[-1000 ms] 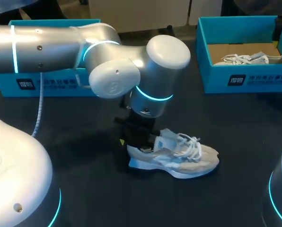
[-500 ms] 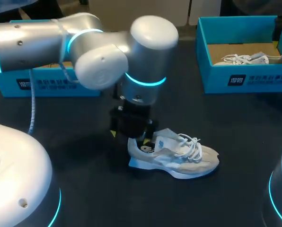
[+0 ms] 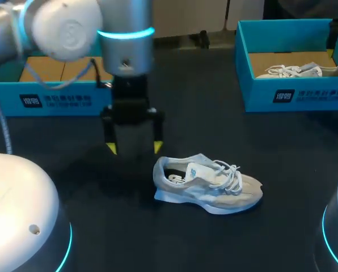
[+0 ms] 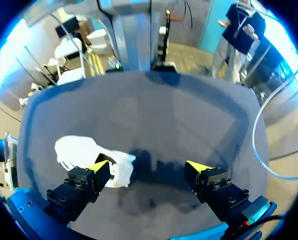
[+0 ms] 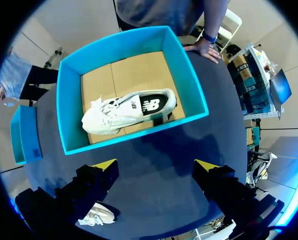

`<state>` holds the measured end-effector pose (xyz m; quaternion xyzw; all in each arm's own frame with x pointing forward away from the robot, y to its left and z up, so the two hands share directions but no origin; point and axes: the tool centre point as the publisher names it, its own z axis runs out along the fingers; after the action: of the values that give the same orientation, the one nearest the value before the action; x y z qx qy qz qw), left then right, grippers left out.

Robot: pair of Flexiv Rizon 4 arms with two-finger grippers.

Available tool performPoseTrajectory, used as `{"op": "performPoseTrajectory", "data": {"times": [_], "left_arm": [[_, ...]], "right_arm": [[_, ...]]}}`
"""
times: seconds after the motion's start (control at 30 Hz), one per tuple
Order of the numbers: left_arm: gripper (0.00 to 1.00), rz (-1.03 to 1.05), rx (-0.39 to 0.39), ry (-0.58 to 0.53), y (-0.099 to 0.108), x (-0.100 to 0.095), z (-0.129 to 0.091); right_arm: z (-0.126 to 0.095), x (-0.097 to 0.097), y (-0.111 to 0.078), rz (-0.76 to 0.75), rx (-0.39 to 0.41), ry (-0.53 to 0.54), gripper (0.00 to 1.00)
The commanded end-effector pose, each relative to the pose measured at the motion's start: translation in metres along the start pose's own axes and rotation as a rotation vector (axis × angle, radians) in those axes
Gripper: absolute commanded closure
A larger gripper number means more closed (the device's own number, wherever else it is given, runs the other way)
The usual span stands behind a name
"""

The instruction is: Take the shoe out of the shoebox, open the shoe tongue, remove and reinsert the insole, then place the shoe into the shoebox

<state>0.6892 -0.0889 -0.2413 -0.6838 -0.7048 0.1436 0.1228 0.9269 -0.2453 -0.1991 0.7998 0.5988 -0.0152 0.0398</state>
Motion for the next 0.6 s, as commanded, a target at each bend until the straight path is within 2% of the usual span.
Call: {"op": "performPoseTrajectory", "data": {"times": [0.03, 0.43, 0.47, 0.6], "left_arm": [[0.0, -0.004, 0.148, -0.173, 0.003, 0.033, -0.014], [0.0, -0.004, 0.148, -0.173, 0.003, 0.033, -0.014], [0.0, -0.083, 0.153, -0.203, 0.004, 0.041, -0.013], [0.0, -0.219, 0.279, -0.305, 0.001, 0.057, -0.01]], "right_arm": [[0.0, 0.0, 0.0, 0.0, 0.0, 0.0, 0.0], [0.0, 0.0, 0.0, 0.0, 0.0, 0.0, 0.0], [0.0, 0.0, 0.0, 0.0, 0.0, 0.0, 0.0], [0.0, 0.0, 0.0, 0.0, 0.0, 0.0, 0.0]]}}
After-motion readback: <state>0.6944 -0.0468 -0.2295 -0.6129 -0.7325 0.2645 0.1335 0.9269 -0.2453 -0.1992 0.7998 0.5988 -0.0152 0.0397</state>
